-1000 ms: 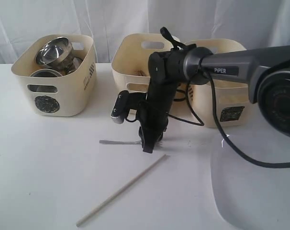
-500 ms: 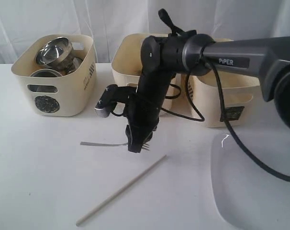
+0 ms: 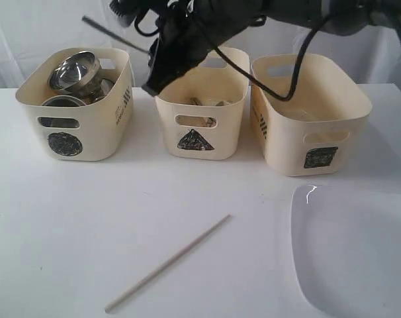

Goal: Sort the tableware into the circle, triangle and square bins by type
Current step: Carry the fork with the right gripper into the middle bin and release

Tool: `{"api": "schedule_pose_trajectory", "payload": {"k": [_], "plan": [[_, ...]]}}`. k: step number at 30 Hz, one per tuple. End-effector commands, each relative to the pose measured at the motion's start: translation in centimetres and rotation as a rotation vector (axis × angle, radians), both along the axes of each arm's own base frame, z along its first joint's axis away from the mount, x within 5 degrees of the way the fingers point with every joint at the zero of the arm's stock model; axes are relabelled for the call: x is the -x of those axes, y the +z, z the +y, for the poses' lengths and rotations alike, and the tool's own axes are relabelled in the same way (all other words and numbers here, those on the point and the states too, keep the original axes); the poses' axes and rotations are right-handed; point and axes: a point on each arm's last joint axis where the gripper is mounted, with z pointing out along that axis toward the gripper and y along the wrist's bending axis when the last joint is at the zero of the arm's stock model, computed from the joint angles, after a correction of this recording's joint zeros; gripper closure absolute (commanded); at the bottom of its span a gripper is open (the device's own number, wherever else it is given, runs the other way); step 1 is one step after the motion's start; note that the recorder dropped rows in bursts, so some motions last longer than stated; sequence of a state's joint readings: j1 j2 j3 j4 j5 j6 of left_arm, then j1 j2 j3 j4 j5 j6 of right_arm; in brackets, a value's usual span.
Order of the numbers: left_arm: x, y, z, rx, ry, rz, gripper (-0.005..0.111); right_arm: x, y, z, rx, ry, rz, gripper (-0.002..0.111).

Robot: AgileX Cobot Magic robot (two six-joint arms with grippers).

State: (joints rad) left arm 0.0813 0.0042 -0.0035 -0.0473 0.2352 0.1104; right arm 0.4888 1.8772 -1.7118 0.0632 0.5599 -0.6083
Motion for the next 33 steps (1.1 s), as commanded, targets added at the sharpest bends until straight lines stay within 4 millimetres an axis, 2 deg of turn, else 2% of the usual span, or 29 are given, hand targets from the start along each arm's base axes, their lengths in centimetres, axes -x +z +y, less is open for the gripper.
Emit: {"api": "schedule_pose_trajectory", "payload": {"k": [1, 4, 7, 10, 13, 16, 27, 31, 33], "plan": [[0.0, -0.1, -0.1, 0.012, -0.005, -0.005, 0.107, -1.8, 0.8, -1.4, -0.103, -0.144, -0.11, 0.108], [0.0, -0.1, -0.1, 0.012, -0.005, -0.005, 0.107, -3.5, -0.3, -2.4, -0.136, -0.201, -0.151, 0.108], [0.0, -0.1, -0.1, 0.012, -0.005, -0.005, 0.107, -5.6, -2.4, -3.5, -0.107, -0.21, -0.201, 0.108], [0.0, -0.1, -0.1, 0.012, -0.005, -0.005, 0.107, -7.2, -4.9, -4.9, -0.088, -0.243, -0.175, 0.108], [0.0, -0.1, -0.1, 0.012, -0.005, -0.005, 0.107, -8.1, -6.8, -6.4, -0.057, -0.286, -0.119, 0.108], [0.0, -0.1, -0.1, 0.012, -0.005, -0.005, 0.107, -8.4, -7.8, -7.2, -0.052, -0.321, -0.073, 0.108], [0.0, -0.1, -0.1, 0.012, -0.005, -0.005, 0.107, -8.2, -8.0, -7.7, -0.045, -0.352, -0.022, 0.075], [0.0, -0.1, -0.1, 0.012, -0.005, -0.005, 0.107, -7.8, -7.5, -8.0, -0.028, -0.363, 0.005, 0.071], [0.0, -0.1, -0.1, 0.012, -0.005, -0.005, 0.107, -7.0, -6.4, -8.2, -0.031, -0.381, 0.037, 0.071]]}}
